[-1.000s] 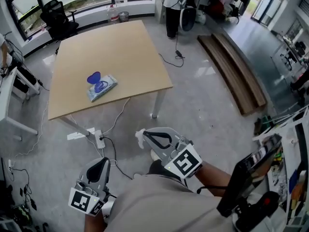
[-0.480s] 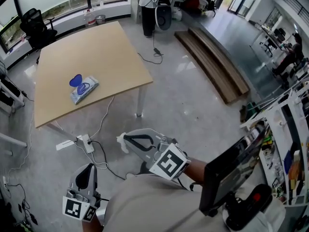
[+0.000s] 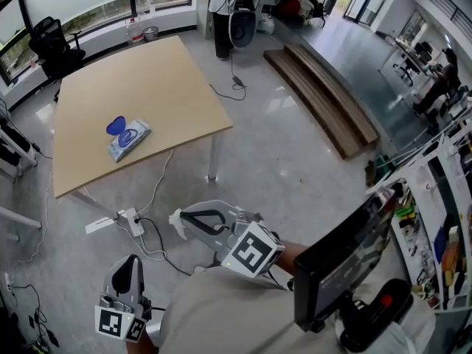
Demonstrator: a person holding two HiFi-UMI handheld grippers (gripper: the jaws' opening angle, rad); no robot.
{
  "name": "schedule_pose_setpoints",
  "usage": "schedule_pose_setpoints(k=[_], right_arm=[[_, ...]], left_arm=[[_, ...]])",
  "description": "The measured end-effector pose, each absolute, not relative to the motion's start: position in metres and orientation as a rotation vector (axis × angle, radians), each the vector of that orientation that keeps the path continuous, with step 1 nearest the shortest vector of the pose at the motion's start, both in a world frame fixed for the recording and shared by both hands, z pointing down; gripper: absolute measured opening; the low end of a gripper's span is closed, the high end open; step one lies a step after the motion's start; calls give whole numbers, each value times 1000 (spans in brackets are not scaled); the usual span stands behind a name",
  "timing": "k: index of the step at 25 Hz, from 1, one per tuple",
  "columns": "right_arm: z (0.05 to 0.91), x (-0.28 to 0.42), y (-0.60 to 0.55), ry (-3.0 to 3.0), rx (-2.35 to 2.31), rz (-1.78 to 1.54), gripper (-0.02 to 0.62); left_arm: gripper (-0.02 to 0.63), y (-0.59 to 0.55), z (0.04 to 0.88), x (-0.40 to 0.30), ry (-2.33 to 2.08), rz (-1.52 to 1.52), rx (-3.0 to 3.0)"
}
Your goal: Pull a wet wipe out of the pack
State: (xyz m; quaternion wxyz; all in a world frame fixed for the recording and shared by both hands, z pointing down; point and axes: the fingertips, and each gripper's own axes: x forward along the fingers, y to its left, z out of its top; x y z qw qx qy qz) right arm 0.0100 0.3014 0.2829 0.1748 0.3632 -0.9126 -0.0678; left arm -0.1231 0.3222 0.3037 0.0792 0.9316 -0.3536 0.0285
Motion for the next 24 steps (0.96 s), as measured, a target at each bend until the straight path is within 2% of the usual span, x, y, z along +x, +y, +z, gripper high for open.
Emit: schedule_pose_setpoints(k=[11, 24], right_arm=[[287, 15, 289, -2597, 1008, -183, 2], [297, 67, 217, -2639, 1020, -167, 2]], left_arm=[[2, 314, 313, -118, -1070, 98, 2767], [2, 240, 326, -62, -1060, 144, 2760]])
